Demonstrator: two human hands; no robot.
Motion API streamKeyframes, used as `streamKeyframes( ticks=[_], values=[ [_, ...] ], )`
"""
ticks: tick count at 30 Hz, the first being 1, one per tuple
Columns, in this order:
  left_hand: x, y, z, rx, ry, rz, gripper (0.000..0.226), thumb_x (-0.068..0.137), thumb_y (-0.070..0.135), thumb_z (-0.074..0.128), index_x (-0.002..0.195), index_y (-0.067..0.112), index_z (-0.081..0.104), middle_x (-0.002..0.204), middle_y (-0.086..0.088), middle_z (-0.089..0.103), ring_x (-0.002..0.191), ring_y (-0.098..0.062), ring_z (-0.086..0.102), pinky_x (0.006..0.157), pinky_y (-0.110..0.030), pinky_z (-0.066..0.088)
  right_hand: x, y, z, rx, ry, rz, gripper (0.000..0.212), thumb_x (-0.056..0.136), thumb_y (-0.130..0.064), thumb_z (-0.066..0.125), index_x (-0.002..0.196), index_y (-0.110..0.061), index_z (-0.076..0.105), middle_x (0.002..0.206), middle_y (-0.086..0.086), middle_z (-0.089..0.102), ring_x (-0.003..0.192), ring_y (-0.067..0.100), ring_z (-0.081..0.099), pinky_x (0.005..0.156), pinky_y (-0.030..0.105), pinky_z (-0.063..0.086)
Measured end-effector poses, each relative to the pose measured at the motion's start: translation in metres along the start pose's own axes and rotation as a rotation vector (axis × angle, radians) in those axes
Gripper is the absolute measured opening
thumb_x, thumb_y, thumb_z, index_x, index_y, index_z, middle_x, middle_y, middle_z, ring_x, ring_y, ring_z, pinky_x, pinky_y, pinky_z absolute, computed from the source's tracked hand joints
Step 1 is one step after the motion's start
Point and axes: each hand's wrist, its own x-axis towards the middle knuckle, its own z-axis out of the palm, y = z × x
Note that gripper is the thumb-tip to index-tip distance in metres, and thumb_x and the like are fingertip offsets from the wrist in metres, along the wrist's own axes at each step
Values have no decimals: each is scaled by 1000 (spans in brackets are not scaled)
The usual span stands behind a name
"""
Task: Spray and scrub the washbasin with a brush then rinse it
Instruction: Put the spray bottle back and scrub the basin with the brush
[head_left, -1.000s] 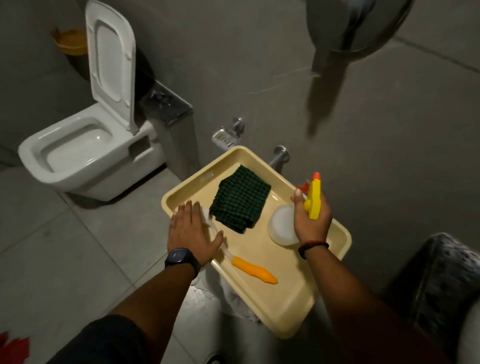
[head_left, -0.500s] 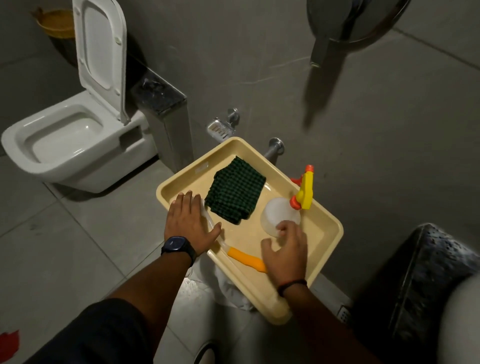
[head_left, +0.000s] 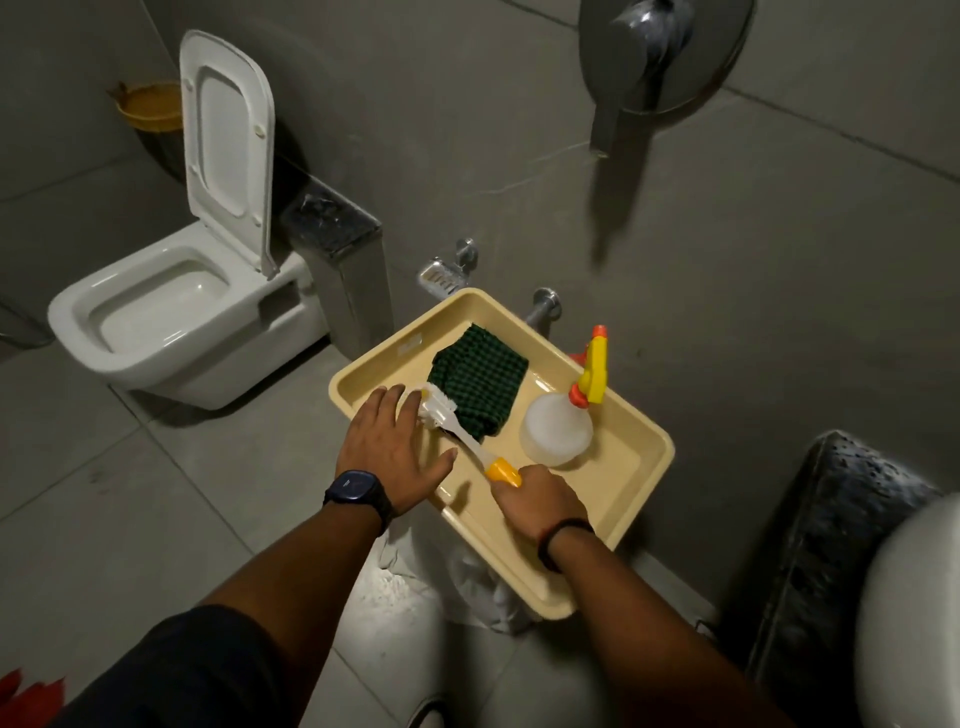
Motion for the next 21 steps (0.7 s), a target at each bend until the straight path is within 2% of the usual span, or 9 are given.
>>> streamKeyframes(
  ticks=[2,3,6,10,14,18,21],
  values=[
    [-6,19,-16,-8,42,30,82,72,68,44,133,14,41,136,-14,47,123,-33,40,102,-45,36,-19,1,-23,357,-41,125,35,75,-48,55,59,-17,50,49,-3,51,49,20,49,48,27,35],
    [-9,31,-24,-23,68,53,79,72,68,44,129,14,44,130,-14,51,117,-32,44,96,-44,40,-30,6,-37,462,-58,166,40,74,-53,57,58,-17,49,42,-5,46,40,16,44,42,22,32],
    [-22,76,-45,-65,93,132,73,73,66,46,123,14,49,123,-12,55,109,-32,48,89,-44,43,-71,30,-82,590,-97,280,57,75,-71,54,54,-18,47,34,-7,38,25,10,31,33,12,24],
    [-49,156,-70,-109,112,257,69,74,66,47,122,17,51,120,-10,57,108,-30,50,86,-43,45,-145,82,-143,625,-93,344,65,71,-80,50,51,-19,47,40,-3,35,30,12,27,36,16,21],
    [-88,244,-91,-188,148,394,67,77,67,44,124,18,50,120,-8,57,110,-28,50,89,-41,45,-235,147,-199,713,-10,292,65,73,-80,47,54,-18,51,43,-3,37,35,11,28,38,20,24],
    [-128,329,-99,-226,100,495,77,77,69,38,133,16,43,133,-12,50,122,-30,43,100,-41,38,-319,215,-244,729,209,292,58,82,-72,45,72,-15,50,44,-3,34,34,12,26,40,18,24],
    [-149,378,-95,-254,37,543,87,73,73,30,137,15,39,139,-14,45,128,-31,38,106,-42,33,-358,261,-260,734,256,346,49,90,-62,44,80,-13,49,48,-2,37,35,13,29,41,18,28]
  ],
)
